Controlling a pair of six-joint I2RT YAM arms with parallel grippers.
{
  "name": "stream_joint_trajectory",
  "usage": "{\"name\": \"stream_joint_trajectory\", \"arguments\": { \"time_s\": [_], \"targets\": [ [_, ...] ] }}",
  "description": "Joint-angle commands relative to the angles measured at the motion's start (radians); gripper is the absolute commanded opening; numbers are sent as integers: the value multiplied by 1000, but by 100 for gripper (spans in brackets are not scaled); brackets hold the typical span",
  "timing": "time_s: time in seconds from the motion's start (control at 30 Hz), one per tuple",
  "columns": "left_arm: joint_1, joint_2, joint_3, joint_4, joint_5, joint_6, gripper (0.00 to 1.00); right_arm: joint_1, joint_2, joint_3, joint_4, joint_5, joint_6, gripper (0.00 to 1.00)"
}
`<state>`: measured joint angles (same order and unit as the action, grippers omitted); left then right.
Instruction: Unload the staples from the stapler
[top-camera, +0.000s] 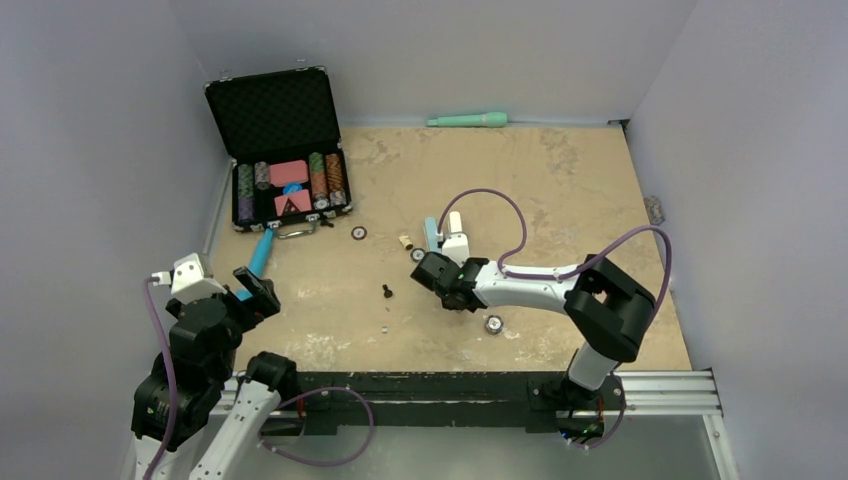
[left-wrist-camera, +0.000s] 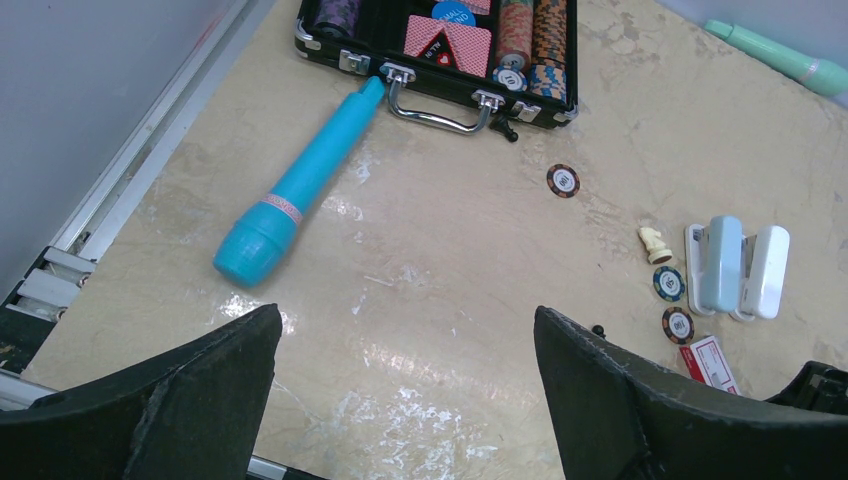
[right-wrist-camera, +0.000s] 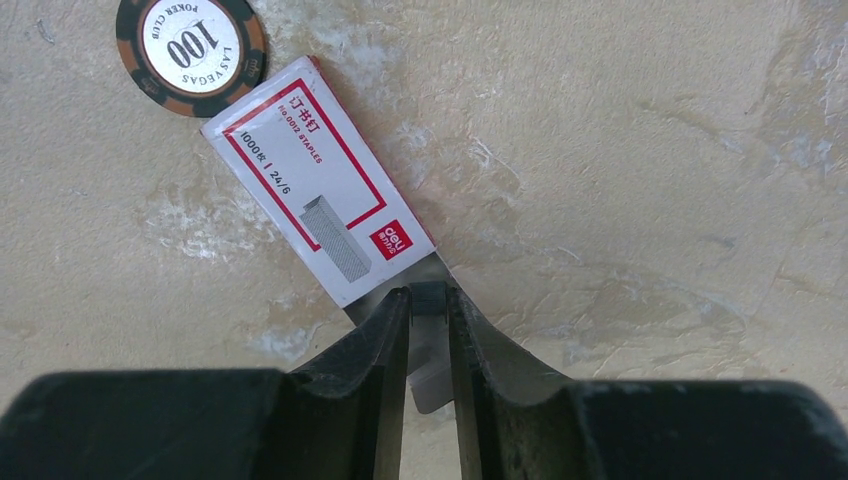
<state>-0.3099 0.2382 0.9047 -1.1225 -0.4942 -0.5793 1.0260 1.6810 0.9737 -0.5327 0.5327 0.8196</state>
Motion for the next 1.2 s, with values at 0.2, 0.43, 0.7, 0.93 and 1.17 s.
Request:
{"name": "stream_joint_trajectory", "arguments": {
  "time_s": [0.2,0.43,0.7,0.93,1.17],
  "targets": [
    [3,8,-2,30,-6,25,100,-4,-41,41,-2,47,5,25],
    [3,11,-2,33,-4,27,100,10,-99,61,2,5,-25,28],
    [3,9,-2,32,-3,27,100,94,-161,117,-25,-24,-4,42],
    [3,7,-2,32,-3,27,100,223,-63,232,-48,-40,13,44],
    [3,4,-3,30,-3,26,100,276,73,330,-33,-67,8,43]
  ]
}}
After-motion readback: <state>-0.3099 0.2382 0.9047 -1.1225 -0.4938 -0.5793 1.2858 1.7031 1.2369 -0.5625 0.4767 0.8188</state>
